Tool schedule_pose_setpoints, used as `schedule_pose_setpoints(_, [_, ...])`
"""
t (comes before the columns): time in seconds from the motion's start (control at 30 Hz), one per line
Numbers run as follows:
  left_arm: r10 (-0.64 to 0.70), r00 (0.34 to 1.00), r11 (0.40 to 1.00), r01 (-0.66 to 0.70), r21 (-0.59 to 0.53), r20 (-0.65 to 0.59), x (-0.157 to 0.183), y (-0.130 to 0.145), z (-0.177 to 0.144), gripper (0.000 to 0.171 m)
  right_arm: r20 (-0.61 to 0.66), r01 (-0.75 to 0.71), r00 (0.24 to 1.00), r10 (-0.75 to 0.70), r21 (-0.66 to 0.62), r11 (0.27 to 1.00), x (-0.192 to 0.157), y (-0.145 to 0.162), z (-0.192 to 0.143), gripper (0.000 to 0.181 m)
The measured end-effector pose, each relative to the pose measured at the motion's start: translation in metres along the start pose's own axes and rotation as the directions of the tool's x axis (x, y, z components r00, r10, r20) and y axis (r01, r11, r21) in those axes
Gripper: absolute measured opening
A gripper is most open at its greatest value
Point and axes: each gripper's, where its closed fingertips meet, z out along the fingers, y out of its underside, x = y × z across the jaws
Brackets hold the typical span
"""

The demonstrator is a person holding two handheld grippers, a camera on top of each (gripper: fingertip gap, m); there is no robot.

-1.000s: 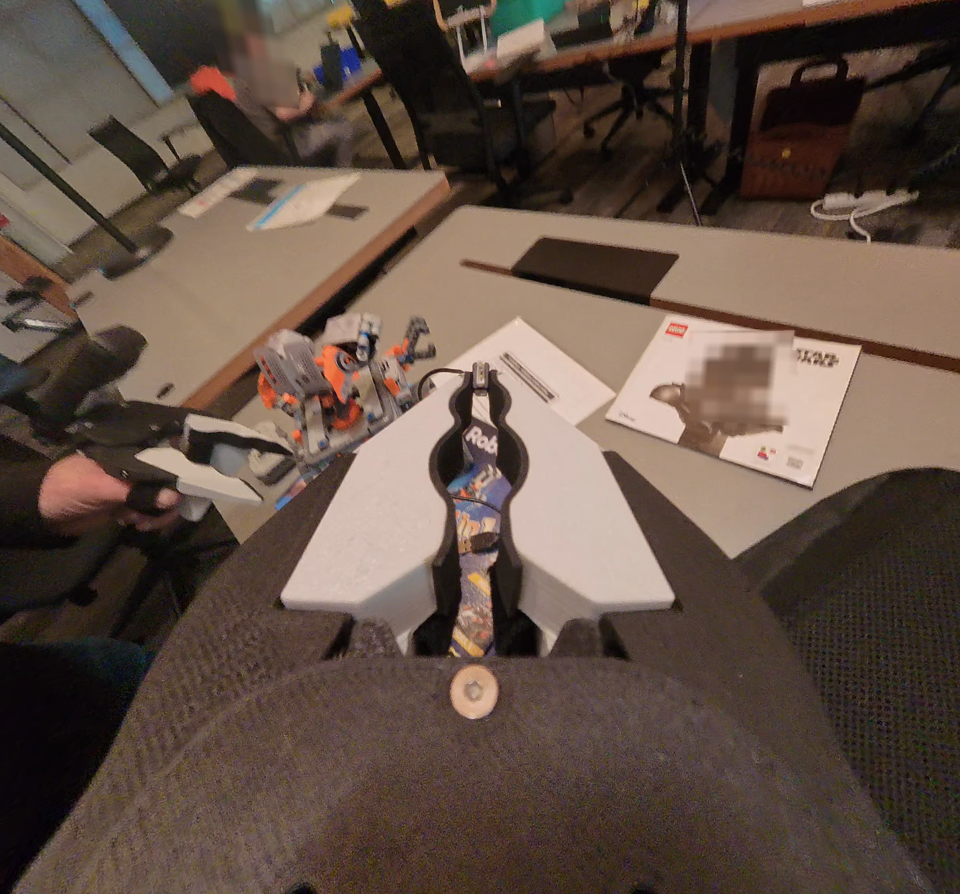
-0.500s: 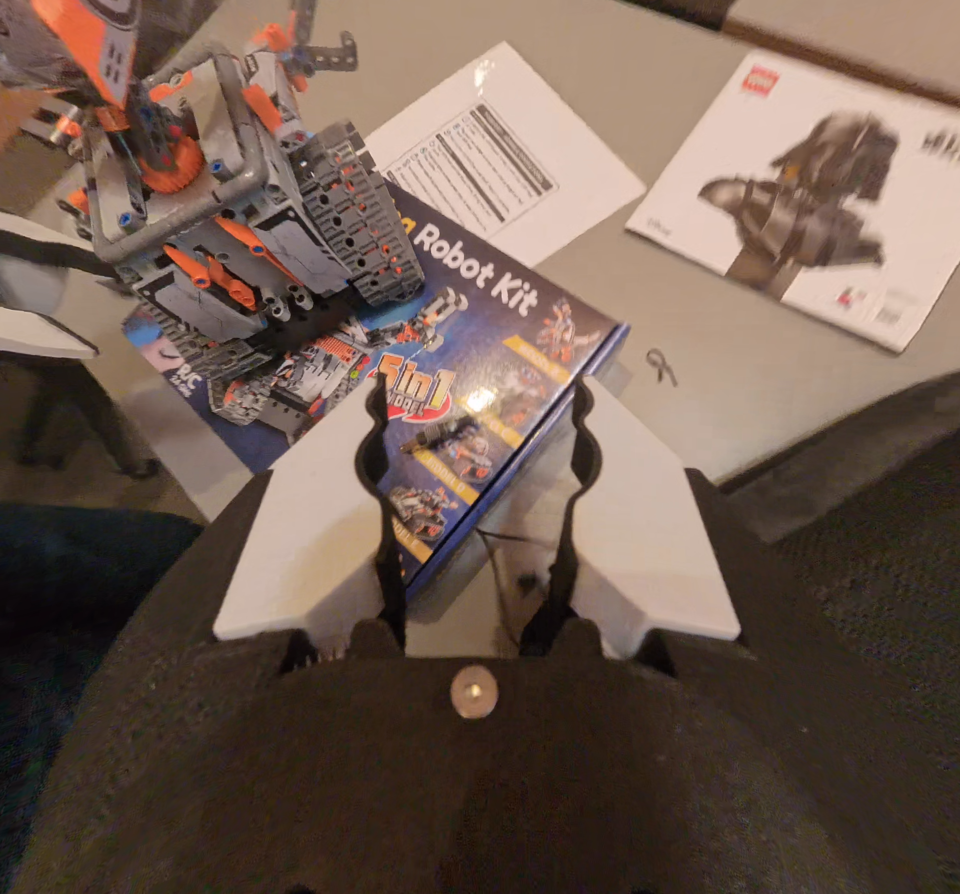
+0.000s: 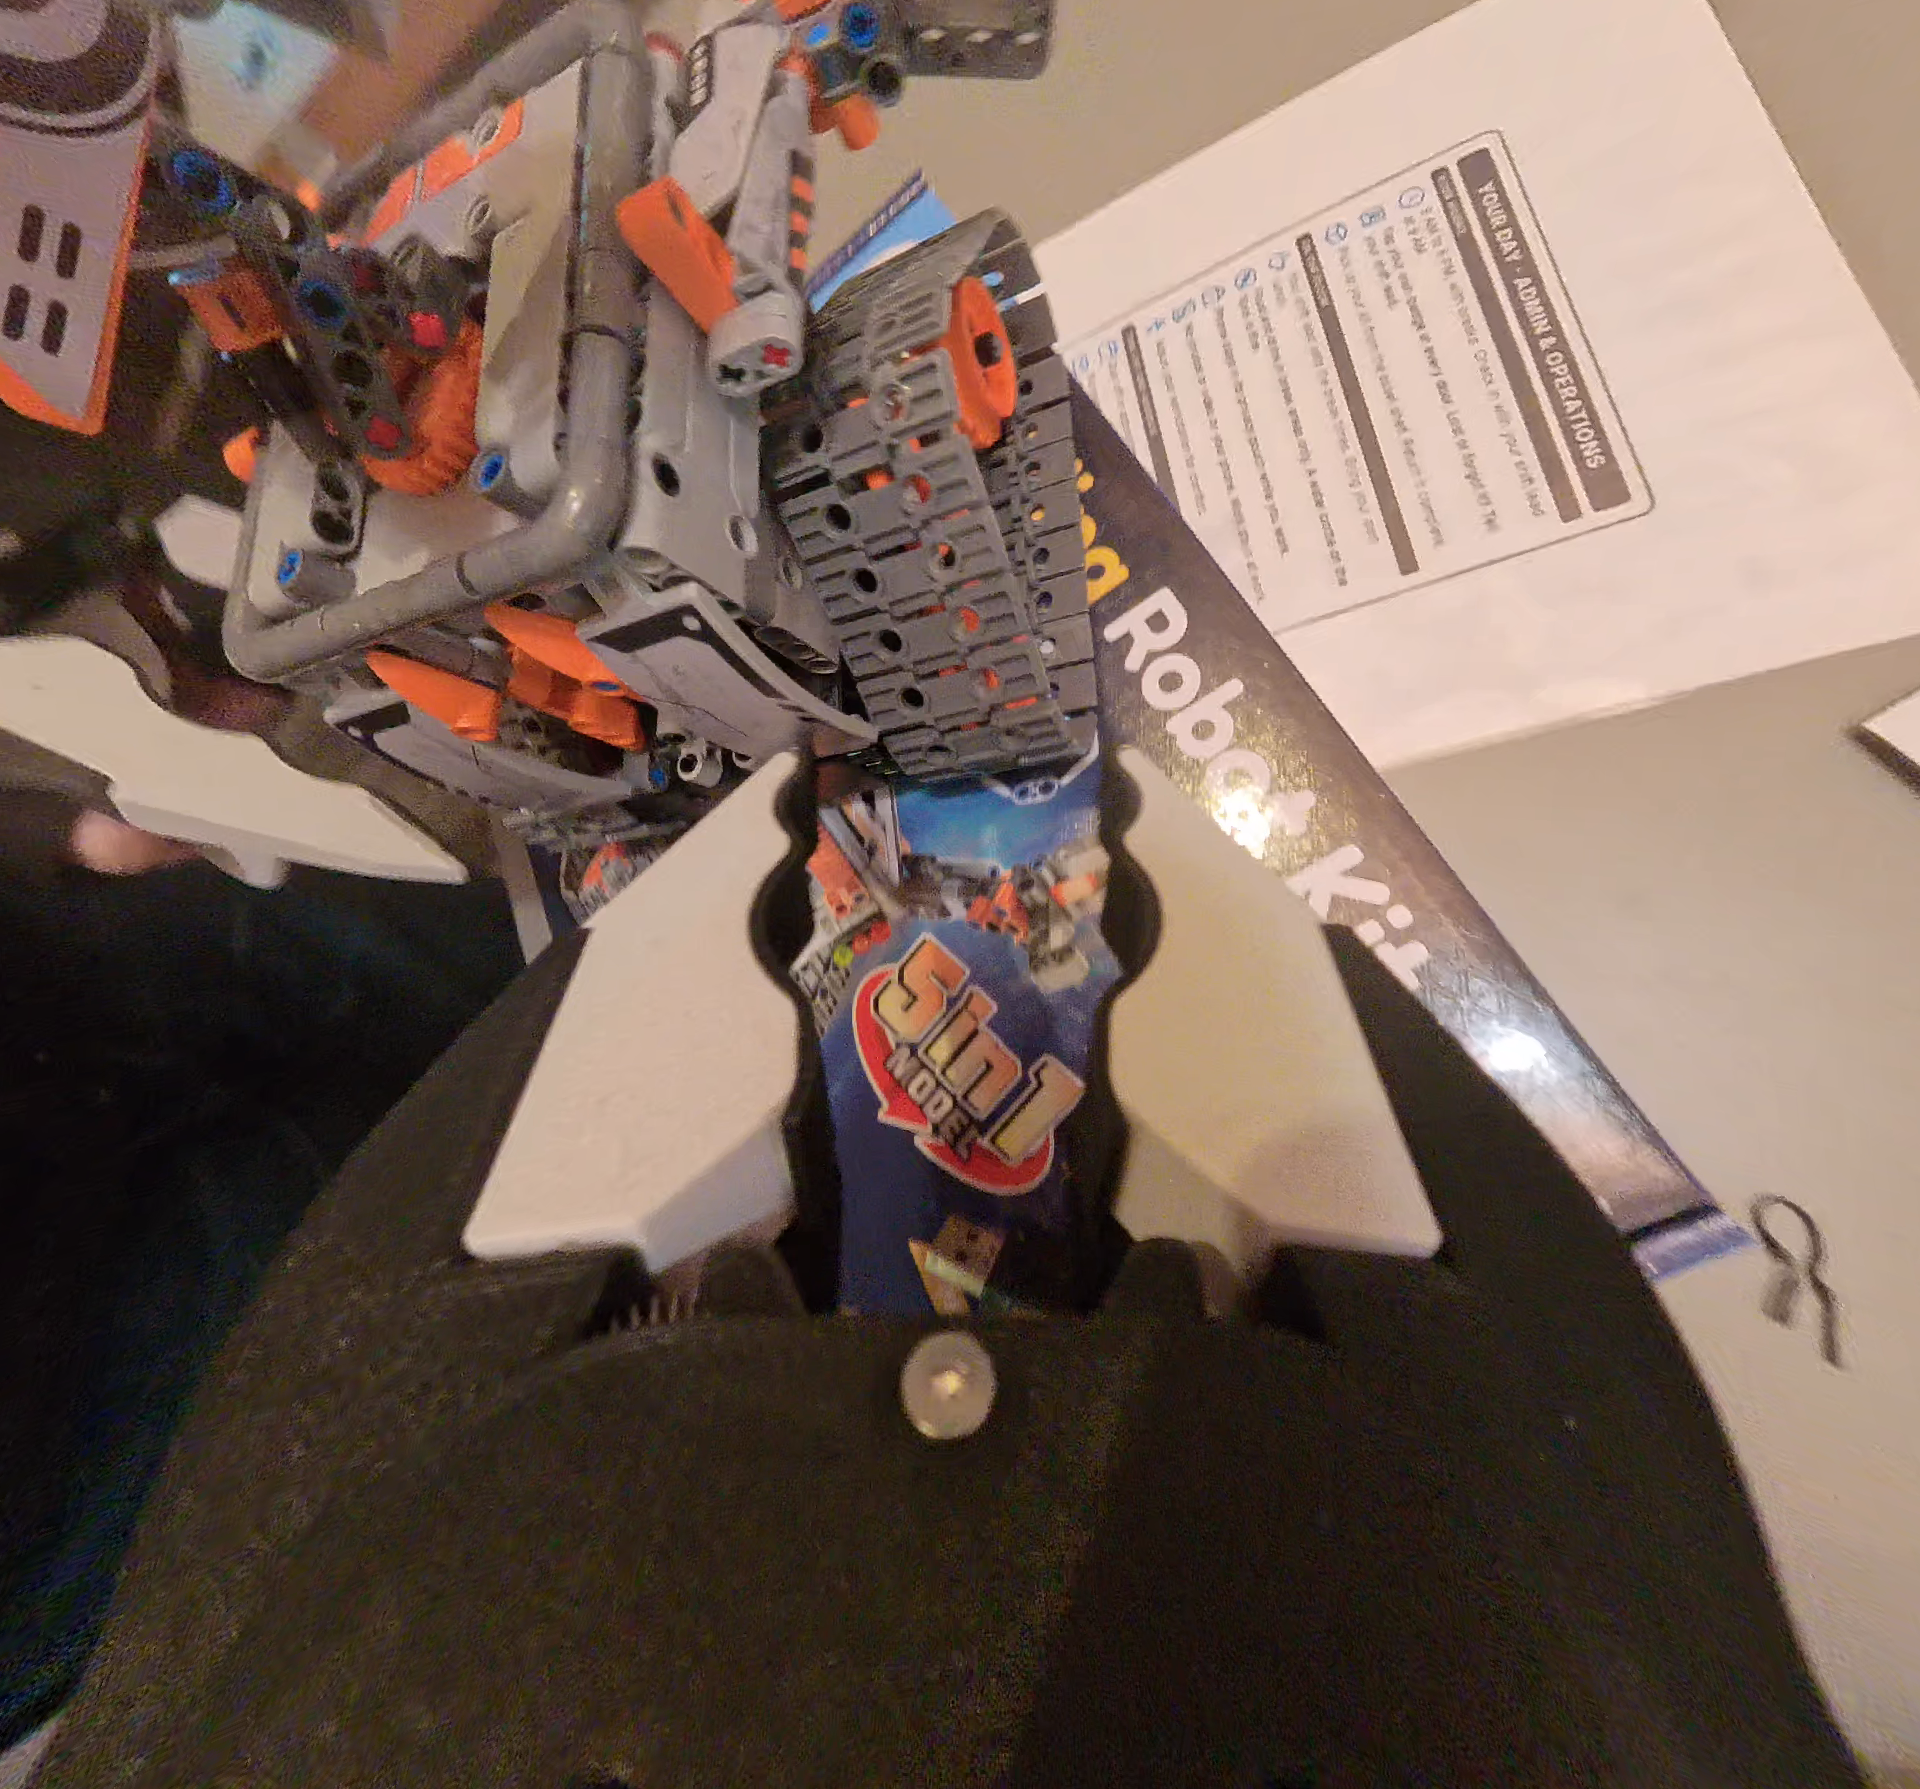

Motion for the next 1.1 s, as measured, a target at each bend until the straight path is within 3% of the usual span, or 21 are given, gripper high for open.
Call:
schedule_pose_setpoints(0.13, [0.000,0.999,1.000,0.000,0.022,-0.041,0.008,-0.003,0.003,0.038,0.127,-0.038,0.991,0.030,0.058,0.998,-0.008,-0.006,0.007,0.031])
schedule_pose_setpoints(0.37, [0.001,0.999,0.999,0.000,0.032,-0.034,0.005,-0.007,0.006,0.031,0.211,-0.089,0.976,0.063,0.113,0.990,0.009,-0.034,-0.005,0.046])
schedule_pose_setpoints(0.5, [-0.015,0.999,0.999,0.016,0.039,-0.031,0.005,-0.009,0.008,0.029,0.344,-0.108,0.935,0.088,0.041,0.993,-0.001,-0.039,0.014,0.050])
schedule_pose_setpoints(0.6, [-0.027,0.999,0.999,0.028,0.044,-0.032,0.004,-0.010,0.009,0.023,0.429,-0.145,0.892,0.142,-0.026,0.989,-0.007,-0.030,0.026,0.038])
schedule_pose_setpoints(0.73, [-0.028,0.999,0.998,0.030,0.051,-0.047,0.002,-0.009,0.008,0.016,0.447,-0.152,0.882,0.153,-0.039,0.988,-0.007,-0.024,0.025,0.024])
schedule_pose_setpoints(1.1, [0.053,0.978,0.998,-0.058,-0.020,-0.200,0.020,0.000,-0.013,0.009,0.359,-0.166,0.922,0.147,0.021,0.986,-0.029,0.009,-0.011,0.015])
